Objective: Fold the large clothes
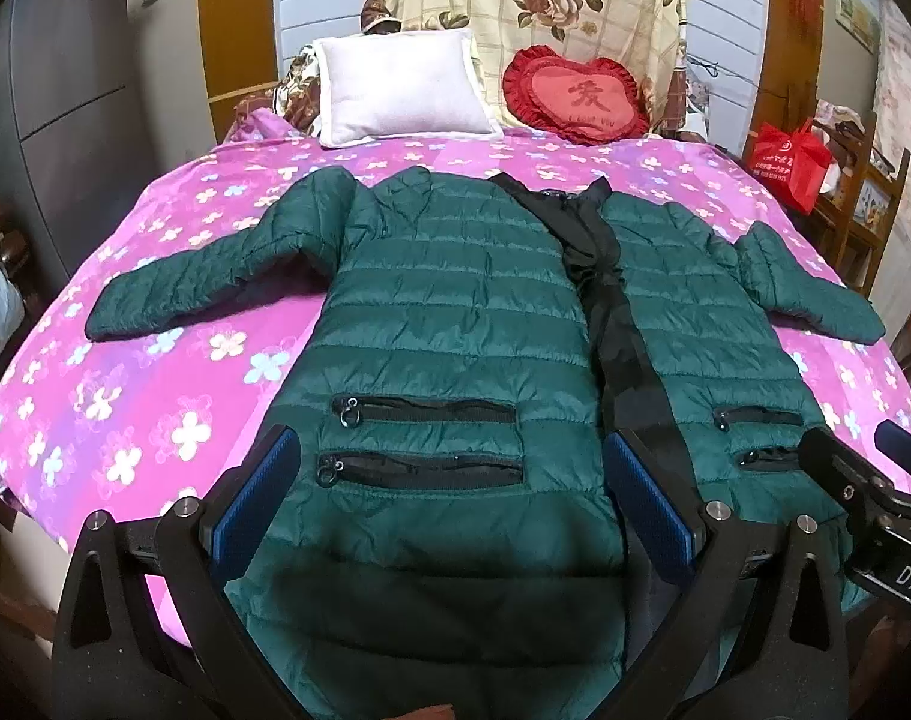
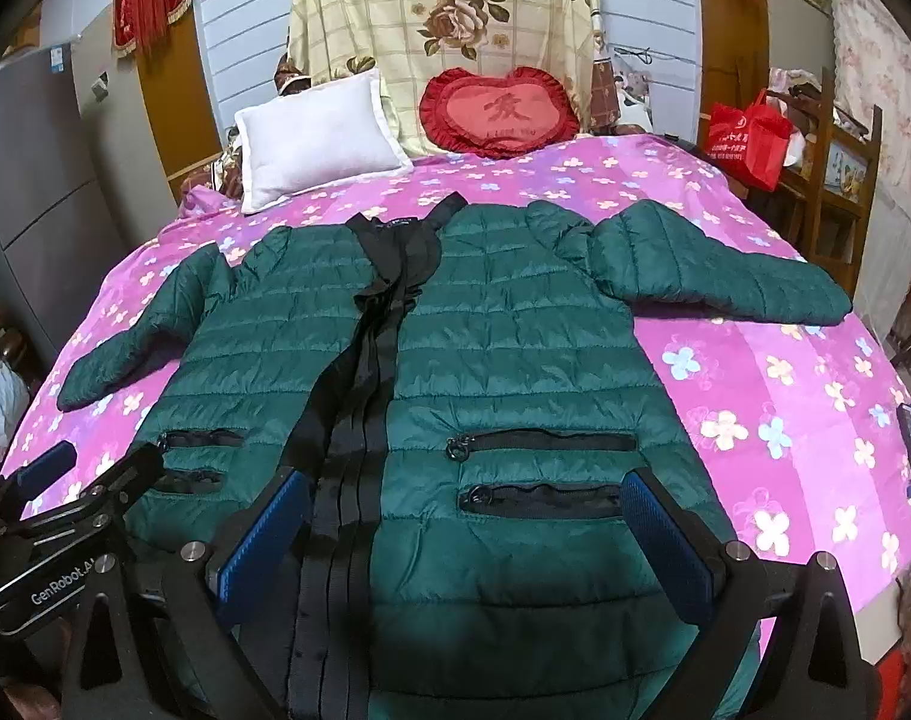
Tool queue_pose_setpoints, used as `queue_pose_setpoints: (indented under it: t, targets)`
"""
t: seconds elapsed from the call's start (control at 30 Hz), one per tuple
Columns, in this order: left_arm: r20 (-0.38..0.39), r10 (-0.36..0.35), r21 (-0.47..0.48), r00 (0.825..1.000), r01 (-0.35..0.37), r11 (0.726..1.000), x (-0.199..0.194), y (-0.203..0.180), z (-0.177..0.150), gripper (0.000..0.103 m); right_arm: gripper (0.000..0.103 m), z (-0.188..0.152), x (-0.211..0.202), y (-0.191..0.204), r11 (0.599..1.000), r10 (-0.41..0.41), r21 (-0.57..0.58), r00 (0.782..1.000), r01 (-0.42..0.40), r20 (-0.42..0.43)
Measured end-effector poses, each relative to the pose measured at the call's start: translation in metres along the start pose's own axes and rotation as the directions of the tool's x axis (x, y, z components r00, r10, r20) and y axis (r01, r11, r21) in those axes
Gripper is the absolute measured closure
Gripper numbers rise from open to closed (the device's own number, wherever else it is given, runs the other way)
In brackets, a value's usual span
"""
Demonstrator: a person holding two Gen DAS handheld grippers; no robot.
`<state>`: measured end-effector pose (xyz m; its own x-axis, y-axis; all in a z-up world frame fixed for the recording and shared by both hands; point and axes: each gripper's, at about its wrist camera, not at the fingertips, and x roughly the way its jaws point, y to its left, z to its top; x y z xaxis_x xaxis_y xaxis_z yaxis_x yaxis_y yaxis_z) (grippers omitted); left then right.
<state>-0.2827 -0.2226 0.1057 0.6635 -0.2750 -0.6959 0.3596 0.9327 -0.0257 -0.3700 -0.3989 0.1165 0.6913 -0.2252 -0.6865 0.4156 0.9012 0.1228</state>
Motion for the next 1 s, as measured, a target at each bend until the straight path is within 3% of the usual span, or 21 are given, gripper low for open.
queue_pose_setpoints:
  t: [0.3,0.67,1.0]
  targets:
    - [-0.007,-0.002,0.002,1.0,0.002,1.0,0.002,-0.001,0.0,0.002,0.0,0.0,0.005,0.0,1.0,0.004,0.008,0.999,-0.004,-0.044]
    - [-0.014,-0.003,0.01,1.0,0.003,1.0,0.006,-0.002,-0.003,0.002,0.0,-0.002,0.006,0.0,1.0,0.012,0.009,1.0,-0.012,-0.014]
    - [-0.014,-0.003,0.011,1.0,0.003,1.0,0.006,-0.002,-0.003,0.002,0.0,0.001,0.011,0.004,1.0,0.006,0.008,0.993,-0.005,-0.119]
